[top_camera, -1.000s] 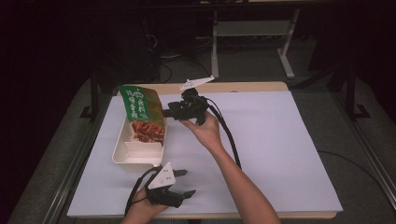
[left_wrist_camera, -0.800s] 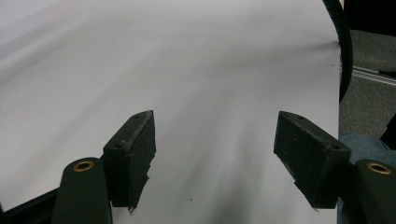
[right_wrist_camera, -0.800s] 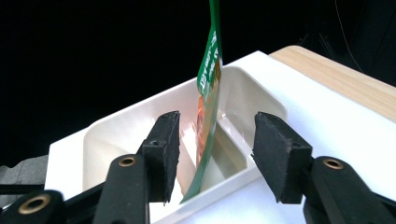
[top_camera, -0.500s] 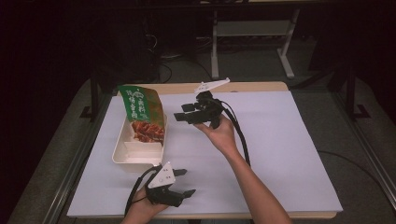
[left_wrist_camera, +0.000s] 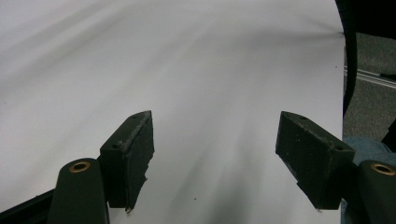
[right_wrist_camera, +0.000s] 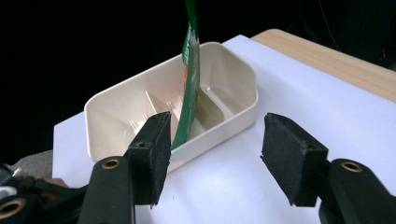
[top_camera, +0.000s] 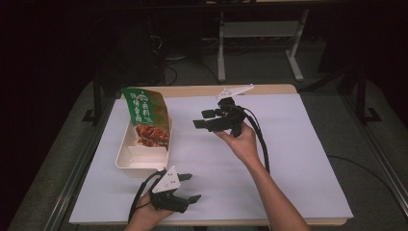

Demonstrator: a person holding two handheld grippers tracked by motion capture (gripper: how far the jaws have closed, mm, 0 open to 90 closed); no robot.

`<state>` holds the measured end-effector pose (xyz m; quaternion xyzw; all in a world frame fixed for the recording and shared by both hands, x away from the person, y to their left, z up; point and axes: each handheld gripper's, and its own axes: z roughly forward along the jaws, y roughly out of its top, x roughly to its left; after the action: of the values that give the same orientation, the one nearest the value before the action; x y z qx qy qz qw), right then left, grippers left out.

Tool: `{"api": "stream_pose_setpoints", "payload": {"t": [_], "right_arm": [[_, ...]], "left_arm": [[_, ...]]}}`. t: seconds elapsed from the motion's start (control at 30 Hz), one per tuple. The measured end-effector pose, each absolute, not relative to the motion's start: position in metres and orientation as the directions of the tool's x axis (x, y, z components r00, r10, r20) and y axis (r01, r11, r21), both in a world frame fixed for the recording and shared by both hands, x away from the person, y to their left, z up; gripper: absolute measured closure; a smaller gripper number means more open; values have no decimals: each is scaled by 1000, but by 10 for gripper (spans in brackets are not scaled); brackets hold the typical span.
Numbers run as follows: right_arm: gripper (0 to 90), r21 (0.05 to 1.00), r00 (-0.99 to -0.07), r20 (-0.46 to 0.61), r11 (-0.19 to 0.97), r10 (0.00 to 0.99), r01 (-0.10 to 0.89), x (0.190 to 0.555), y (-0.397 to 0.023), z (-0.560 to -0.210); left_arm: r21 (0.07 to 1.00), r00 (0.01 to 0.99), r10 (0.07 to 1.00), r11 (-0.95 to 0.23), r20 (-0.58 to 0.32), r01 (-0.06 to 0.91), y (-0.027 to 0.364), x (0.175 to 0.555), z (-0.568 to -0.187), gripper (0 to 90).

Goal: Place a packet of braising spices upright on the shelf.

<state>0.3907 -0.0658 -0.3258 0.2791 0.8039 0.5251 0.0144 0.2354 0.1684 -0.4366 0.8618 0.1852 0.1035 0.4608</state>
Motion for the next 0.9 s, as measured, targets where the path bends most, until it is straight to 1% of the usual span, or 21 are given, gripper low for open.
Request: {"api": "stream_pose_setpoints", "payload": {"t": [0.67,0.9], "right_arm": [[383,840,-822,283,287,494,462,374,-107,-335],[385,838,-814,289,278,504,470,367,-119,-341]], "left_arm": [[830,909,416,-510,10,224,168,236,-437,269],[830,908,418,-511,11,225,168,237,-436,269]]}}
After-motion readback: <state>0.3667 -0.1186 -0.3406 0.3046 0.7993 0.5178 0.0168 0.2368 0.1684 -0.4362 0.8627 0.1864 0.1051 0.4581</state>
